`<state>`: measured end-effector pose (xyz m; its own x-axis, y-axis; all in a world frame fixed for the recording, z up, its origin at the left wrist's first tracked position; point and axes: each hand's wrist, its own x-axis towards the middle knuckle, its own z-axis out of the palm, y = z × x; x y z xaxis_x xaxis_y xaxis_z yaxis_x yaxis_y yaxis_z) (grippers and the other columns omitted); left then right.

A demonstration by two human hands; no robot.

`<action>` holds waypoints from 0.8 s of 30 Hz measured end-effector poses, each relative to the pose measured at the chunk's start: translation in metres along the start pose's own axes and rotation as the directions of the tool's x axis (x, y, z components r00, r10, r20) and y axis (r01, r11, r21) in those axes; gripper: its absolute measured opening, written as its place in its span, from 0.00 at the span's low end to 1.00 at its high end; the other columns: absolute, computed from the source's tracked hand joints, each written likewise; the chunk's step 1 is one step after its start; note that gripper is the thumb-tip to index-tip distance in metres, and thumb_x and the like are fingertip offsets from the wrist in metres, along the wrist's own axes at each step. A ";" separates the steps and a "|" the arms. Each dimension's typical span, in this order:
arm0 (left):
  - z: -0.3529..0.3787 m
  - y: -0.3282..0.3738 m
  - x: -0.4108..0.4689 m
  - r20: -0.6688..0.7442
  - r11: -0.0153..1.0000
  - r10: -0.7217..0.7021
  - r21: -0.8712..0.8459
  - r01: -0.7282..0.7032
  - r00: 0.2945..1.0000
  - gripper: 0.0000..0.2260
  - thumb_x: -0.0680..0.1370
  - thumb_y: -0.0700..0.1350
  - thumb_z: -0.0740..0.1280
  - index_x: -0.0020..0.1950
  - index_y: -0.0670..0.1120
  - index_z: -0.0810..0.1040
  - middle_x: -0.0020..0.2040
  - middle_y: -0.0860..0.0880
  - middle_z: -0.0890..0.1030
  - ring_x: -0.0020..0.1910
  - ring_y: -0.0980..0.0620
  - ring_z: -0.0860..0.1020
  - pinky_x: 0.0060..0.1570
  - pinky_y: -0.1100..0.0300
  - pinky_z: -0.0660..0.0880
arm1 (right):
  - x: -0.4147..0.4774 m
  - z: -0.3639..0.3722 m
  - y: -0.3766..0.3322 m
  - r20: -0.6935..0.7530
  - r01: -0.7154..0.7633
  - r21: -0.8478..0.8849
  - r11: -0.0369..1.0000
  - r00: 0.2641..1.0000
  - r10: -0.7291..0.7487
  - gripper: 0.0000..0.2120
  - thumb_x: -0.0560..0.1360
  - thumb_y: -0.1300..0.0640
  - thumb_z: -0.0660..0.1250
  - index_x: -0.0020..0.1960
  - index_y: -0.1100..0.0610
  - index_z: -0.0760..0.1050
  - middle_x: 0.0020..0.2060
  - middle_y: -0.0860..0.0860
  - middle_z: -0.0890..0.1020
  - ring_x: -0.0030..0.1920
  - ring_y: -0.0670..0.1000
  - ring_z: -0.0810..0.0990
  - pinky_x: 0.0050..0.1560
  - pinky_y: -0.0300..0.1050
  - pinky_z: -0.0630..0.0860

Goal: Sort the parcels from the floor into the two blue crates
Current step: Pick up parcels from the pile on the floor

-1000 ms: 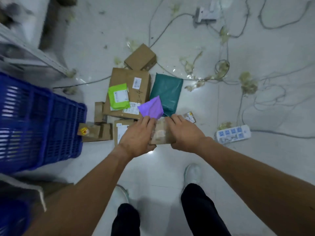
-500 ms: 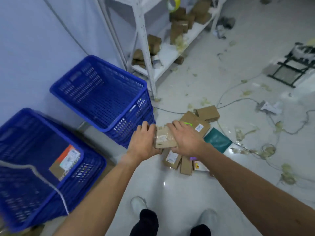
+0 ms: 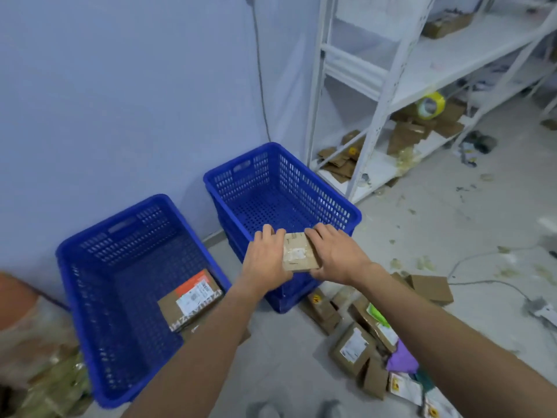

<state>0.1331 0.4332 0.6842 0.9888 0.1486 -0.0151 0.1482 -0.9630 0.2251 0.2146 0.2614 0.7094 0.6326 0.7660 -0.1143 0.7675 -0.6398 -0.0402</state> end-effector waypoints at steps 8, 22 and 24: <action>0.018 -0.076 0.035 0.010 0.994 -0.101 -0.047 0.101 0.995 0.37 0.67 0.54 0.76 0.70 0.46 0.64 0.63 0.45 0.66 0.57 0.45 0.72 0.55 0.51 0.75 | 0.104 0.016 -0.006 0.042 0.175 -0.090 0.980 0.984 -0.172 0.42 0.67 0.36 0.71 0.73 0.54 0.60 0.64 0.52 0.69 0.64 0.54 0.69 0.63 0.50 0.71; 0.093 -0.134 0.245 0.260 0.953 -0.296 0.017 0.302 0.919 0.30 0.71 0.55 0.75 0.64 0.42 0.67 0.59 0.43 0.68 0.54 0.43 0.73 0.52 0.51 0.74 | 0.332 0.106 0.110 0.243 0.326 0.024 0.945 0.915 -0.322 0.43 0.70 0.35 0.69 0.75 0.55 0.58 0.67 0.52 0.67 0.67 0.55 0.68 0.64 0.52 0.71; 0.121 -0.138 0.276 0.302 0.956 -0.291 0.048 0.291 0.908 0.27 0.73 0.51 0.73 0.64 0.41 0.67 0.60 0.41 0.67 0.56 0.41 0.73 0.52 0.51 0.75 | 0.356 0.135 0.126 0.277 0.304 0.063 0.951 0.910 -0.309 0.43 0.70 0.35 0.69 0.75 0.55 0.58 0.68 0.52 0.67 0.67 0.55 0.68 0.65 0.52 0.70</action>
<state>0.3882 0.5800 0.5310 0.8601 0.3475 -0.3734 0.4300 -0.8877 0.1644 0.5226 0.4454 0.5294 0.3095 0.8775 -0.3664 0.9152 -0.3795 -0.1358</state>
